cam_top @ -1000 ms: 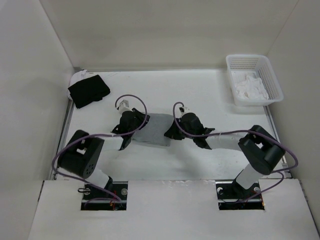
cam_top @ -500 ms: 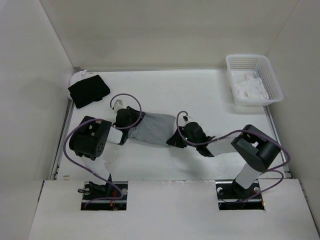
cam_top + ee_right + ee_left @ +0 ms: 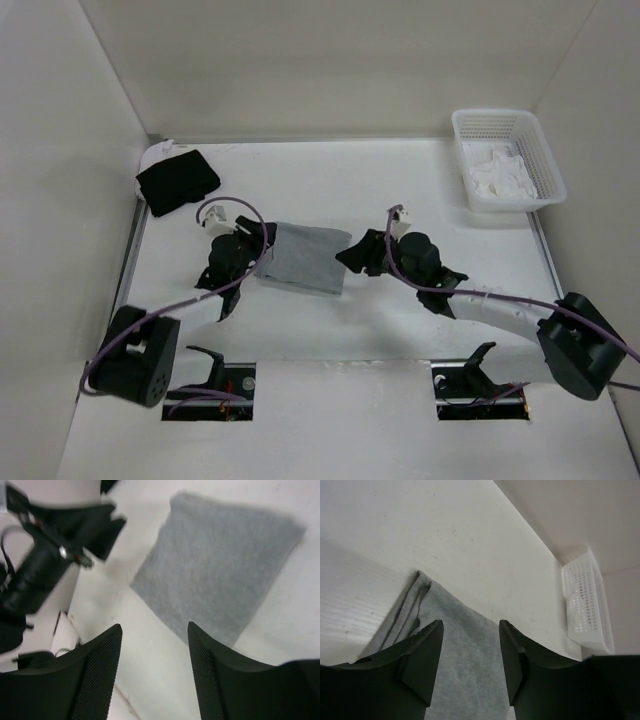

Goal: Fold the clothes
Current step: Fold the tank top

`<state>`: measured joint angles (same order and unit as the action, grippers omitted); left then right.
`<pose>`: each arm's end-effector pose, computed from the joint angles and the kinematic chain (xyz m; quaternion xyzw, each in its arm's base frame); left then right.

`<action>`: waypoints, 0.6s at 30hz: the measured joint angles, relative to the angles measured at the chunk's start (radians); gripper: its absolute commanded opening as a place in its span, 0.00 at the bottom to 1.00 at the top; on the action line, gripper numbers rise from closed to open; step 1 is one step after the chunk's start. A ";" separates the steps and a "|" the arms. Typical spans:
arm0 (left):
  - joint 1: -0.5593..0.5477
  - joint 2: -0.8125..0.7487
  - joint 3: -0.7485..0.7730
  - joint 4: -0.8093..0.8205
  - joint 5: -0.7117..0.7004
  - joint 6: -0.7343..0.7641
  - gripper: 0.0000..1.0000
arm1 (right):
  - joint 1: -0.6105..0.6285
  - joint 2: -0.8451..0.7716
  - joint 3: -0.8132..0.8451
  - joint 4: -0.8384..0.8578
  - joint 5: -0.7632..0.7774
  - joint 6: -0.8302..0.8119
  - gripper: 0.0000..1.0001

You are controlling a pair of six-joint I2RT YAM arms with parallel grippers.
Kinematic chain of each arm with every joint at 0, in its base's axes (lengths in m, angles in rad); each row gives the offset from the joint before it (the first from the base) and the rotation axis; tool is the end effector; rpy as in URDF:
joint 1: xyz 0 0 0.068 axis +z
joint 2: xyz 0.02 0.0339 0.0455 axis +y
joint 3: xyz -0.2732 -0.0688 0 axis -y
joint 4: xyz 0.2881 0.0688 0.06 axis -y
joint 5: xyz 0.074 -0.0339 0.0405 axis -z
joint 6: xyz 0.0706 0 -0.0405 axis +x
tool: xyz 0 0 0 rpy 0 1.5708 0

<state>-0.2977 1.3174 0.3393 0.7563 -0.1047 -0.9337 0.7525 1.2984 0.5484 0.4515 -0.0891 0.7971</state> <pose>0.2917 -0.0818 0.1408 -0.2749 0.7306 -0.3268 0.5327 0.2411 0.2343 0.1817 -0.0085 0.8040 0.4408 0.3990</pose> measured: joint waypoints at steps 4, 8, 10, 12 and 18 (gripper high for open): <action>-0.006 -0.232 -0.054 -0.202 -0.080 0.059 0.56 | -0.029 -0.082 -0.008 0.026 0.082 -0.057 0.71; 0.005 -0.459 -0.056 -0.445 -0.169 0.097 0.61 | -0.032 -0.097 -0.071 0.092 0.186 -0.097 0.75; 0.026 -0.547 -0.054 -0.550 -0.207 0.107 0.63 | -0.039 -0.095 -0.110 0.103 0.226 -0.108 0.79; 0.064 -0.604 -0.047 -0.656 -0.237 0.116 0.64 | -0.053 -0.092 -0.136 0.101 0.256 -0.114 0.85; 0.201 -0.647 -0.039 -0.877 -0.256 0.119 0.66 | -0.114 -0.093 -0.165 0.106 0.320 -0.119 1.00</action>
<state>-0.0971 0.6701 0.3008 -0.1207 -0.3607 -0.8146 0.6380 1.2057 0.3832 0.5575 0.2314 0.6777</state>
